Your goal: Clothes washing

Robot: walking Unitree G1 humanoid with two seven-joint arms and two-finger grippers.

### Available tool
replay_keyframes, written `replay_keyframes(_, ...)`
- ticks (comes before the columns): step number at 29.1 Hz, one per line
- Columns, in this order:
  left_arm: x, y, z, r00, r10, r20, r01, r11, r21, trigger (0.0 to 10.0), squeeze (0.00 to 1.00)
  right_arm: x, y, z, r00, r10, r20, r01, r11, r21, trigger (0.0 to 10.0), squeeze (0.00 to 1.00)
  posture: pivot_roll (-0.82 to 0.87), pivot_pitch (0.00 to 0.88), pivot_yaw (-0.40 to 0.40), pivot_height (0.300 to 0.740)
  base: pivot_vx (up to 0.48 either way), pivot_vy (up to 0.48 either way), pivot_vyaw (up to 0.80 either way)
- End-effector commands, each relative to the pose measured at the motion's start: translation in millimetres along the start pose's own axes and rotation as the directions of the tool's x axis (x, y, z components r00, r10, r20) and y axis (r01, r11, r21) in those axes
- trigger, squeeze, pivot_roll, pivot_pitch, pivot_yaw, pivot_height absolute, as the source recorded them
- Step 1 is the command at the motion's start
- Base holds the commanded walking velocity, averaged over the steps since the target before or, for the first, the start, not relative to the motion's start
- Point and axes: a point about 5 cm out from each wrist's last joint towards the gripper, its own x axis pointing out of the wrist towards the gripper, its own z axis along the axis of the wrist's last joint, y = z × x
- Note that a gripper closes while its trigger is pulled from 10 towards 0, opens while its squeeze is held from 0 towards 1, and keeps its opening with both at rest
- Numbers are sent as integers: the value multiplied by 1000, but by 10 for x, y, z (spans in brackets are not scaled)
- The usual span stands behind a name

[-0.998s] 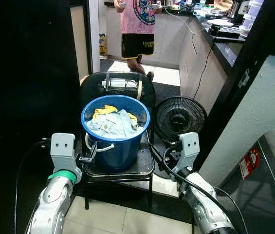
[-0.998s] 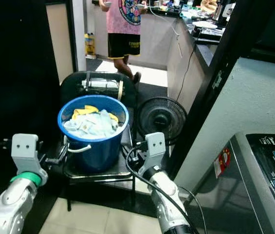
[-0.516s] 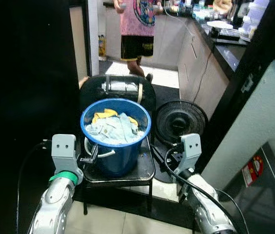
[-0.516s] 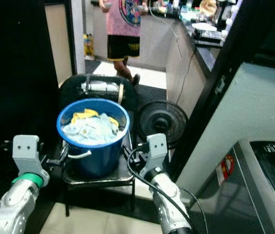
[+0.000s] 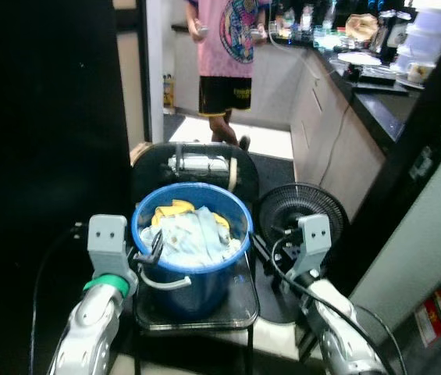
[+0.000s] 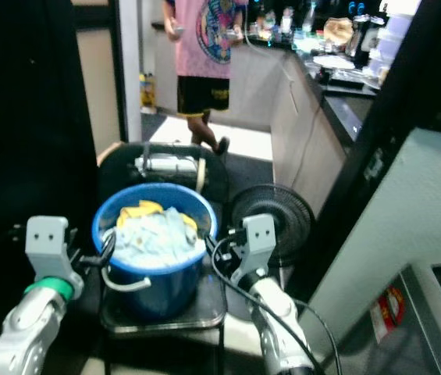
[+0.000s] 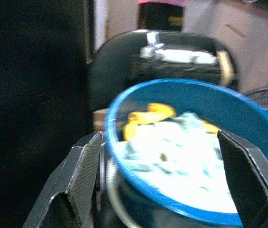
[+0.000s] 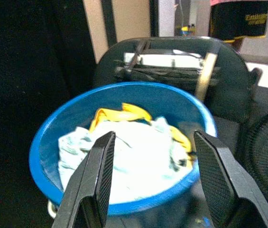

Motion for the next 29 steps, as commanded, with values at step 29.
replay_keyframes(29,113,-1,156,998,-39,57,40,999,-23,10000,0,-11,21,34,1000,-12,6,12,1000,4,10000,0,-15,0,-20,740,410,0,0)
